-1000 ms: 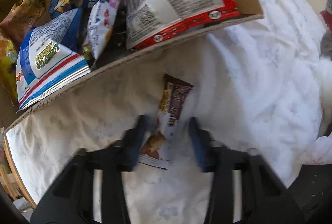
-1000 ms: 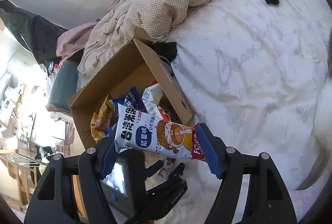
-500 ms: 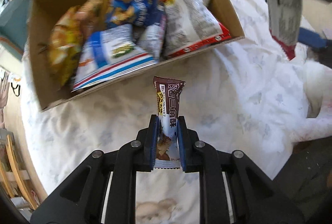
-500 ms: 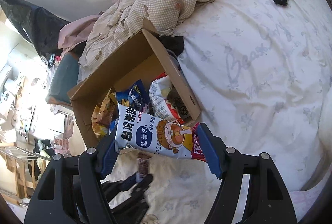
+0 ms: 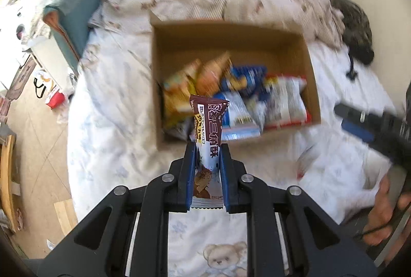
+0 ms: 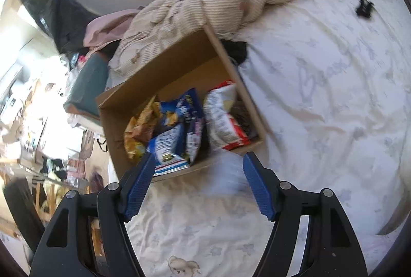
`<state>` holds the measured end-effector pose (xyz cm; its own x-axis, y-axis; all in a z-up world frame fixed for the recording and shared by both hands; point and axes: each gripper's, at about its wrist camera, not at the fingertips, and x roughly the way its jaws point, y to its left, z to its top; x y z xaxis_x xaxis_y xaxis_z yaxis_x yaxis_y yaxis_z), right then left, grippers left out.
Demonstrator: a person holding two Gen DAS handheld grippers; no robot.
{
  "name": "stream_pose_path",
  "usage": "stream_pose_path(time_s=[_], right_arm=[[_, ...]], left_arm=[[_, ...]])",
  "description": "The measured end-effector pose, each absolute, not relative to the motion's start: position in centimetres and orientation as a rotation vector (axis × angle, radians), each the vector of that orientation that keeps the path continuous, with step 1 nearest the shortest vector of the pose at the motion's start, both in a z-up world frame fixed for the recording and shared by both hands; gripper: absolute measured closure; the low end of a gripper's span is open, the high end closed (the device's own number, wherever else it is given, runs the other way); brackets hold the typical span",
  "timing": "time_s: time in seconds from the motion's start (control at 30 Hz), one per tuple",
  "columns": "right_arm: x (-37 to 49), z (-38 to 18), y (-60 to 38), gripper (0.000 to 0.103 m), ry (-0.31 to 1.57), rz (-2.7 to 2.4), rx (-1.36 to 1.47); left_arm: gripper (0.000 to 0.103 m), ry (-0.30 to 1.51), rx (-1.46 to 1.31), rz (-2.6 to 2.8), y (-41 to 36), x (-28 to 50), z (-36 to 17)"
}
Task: Organize snacks
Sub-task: 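Carry both packets over the box and lower them toward it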
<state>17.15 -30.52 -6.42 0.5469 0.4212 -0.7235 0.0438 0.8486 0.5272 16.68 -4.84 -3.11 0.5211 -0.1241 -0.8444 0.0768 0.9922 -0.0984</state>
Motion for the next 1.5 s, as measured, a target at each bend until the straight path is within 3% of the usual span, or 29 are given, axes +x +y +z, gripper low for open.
stream_pose_path(time_s=[0.1, 0.23, 0.27, 0.33, 0.4, 0.5, 0.63, 0.77, 0.83, 0.9, 0.93, 1.0, 1.07, 1.5], right_arm=[[17.5, -5.8, -29.5, 0.035, 0.958, 0.267, 0.496], [17.8, -5.7, -30.2, 0.034, 0.956, 0.223, 0.477], [17.9, -6.2, -30.1, 0.031, 0.981, 0.224, 0.470], [18.2, -8.5, -29.7, 0.015, 1.088, 0.229, 0.462], [18.6, -11.4, -28.6, 0.012, 1.221, 0.218, 0.408], [19.2, -14.6, -25.2, 0.012, 1.349, 0.255, 0.205], [20.0, -17.0, -20.4, 0.012, 1.355, 0.307, -0.185], [21.4, -19.3, -19.5, 0.012, 1.372, 0.311, -0.242], [21.7, -20.2, -18.9, 0.014, 1.379, 0.326, -0.274], [21.5, -20.7, -18.3, 0.030, 1.382, 0.355, -0.318], [21.4, -20.8, -18.0, 0.032, 1.377, 0.367, -0.337], [20.9, -20.5, -17.5, 0.055, 1.361, 0.396, -0.352], [20.3, -20.1, -17.1, 0.068, 1.356, 0.422, -0.366], [14.4, -14.0, -18.1, 0.070, 1.327, 0.530, -0.102]], left_arm=[[0.088, 0.984, -0.059, -0.118, -4.3, 17.4, -2.2], [0.088, 0.968, -0.063, -0.127, -3.9, 18.0, -1.5], [0.088, 0.967, -0.068, -0.134, -3.8, 18.0, -1.6], [0.088, 0.965, -0.073, -0.143, -3.6, 17.7, -1.8], [0.088, 0.969, -0.058, -0.153, -3.5, 17.3, -2.4], [0.088, 0.995, -0.060, -0.164, -3.2, 17.0, -3.5], [0.088, 1.009, -0.113, -0.173, -2.3, 17.5, -3.7], [0.088, 1.020, -0.177, -0.157, -1.0, 18.1, -3.6], [0.088, 1.030, -0.196, -0.145, -0.6, 18.3, -3.9], [0.088, 1.043, -0.203, -0.132, -0.5, 18.5, -4.2], [0.088, 1.049, -0.206, -0.126, -0.4, 18.6, -4.4], [0.088, 1.059, -0.212, -0.120, -0.5, 18.7, -4.6], [0.088, 1.059, -0.209, -0.117, -0.7, 18.7, -4.6], [0.088, 1.038, -0.205, -0.066, -0.1, 18.7, -4.9]])
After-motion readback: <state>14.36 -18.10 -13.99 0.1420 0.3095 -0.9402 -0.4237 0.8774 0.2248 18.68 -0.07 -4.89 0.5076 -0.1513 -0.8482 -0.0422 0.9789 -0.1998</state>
